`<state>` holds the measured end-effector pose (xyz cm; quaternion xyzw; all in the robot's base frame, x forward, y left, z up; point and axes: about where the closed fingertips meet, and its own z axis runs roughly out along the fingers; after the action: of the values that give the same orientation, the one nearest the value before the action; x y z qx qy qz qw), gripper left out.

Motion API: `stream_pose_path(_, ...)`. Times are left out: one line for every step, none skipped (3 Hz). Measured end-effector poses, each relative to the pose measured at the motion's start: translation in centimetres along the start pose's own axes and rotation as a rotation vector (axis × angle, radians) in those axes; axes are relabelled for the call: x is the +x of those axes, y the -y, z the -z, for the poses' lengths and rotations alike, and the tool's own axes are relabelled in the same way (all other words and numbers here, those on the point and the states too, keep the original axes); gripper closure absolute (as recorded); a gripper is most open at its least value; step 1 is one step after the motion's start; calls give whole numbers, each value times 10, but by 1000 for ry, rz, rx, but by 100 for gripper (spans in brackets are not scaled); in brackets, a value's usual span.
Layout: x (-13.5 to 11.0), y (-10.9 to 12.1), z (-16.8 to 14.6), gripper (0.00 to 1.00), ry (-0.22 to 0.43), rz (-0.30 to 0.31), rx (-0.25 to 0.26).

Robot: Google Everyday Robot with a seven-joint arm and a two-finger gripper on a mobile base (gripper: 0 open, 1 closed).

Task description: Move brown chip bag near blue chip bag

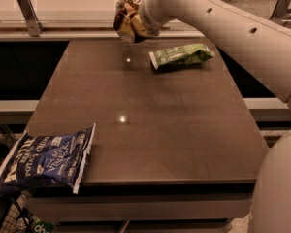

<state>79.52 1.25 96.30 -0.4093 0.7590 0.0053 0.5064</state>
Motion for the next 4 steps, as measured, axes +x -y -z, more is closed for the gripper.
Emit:
stream_pose_path(4, 15, 40, 100, 26, -22, -6)
stream_pose_path(12, 30, 79, 100, 39, -53, -10)
stream_pose_path(16, 40, 115, 100, 56, -72, -35)
stream_pose_path(20, 40, 146, 100, 53, -69, -89)
